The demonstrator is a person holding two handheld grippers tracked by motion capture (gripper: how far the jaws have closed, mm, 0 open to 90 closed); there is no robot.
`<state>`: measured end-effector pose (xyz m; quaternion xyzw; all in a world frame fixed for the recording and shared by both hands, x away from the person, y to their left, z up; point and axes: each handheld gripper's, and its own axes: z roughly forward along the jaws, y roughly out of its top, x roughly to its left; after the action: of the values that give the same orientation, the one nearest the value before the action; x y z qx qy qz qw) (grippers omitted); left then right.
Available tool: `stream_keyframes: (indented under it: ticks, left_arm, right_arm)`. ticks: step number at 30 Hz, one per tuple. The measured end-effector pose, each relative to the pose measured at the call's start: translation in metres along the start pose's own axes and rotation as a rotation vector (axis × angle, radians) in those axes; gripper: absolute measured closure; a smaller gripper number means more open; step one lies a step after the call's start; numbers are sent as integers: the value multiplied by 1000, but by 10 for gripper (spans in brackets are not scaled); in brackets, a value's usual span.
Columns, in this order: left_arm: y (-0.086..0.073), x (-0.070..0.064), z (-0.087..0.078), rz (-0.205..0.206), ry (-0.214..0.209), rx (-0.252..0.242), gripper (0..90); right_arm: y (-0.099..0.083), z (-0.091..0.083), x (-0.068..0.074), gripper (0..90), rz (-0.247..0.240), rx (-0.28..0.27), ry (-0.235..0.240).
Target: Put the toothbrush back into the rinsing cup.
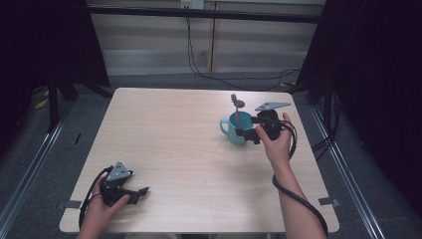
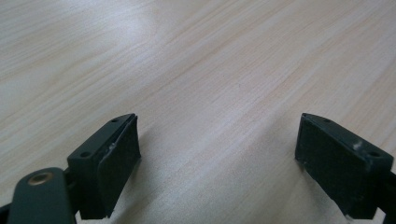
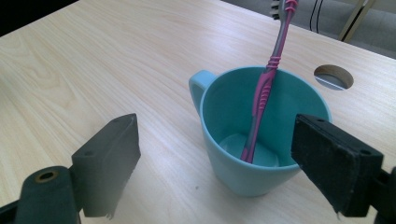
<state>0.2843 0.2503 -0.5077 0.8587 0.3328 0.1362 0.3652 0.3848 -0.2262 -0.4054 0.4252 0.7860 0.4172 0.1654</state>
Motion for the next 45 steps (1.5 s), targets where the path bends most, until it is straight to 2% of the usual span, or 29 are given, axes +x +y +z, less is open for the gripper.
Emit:
stream_keyframes:
  ticks: [15,35,45]
  left_arm:
    - [0,0,0,0,0,0,136]
    - [0,0,0,0,0,0,136]
    - [0,0,0,0,0,0,136]
  right_arm:
    - [-9,-7,7,150,-20,49,32]
    - [-24,-26,8,150,-35,36,48]
    - [-31,-29,16,150,-76,46,68]
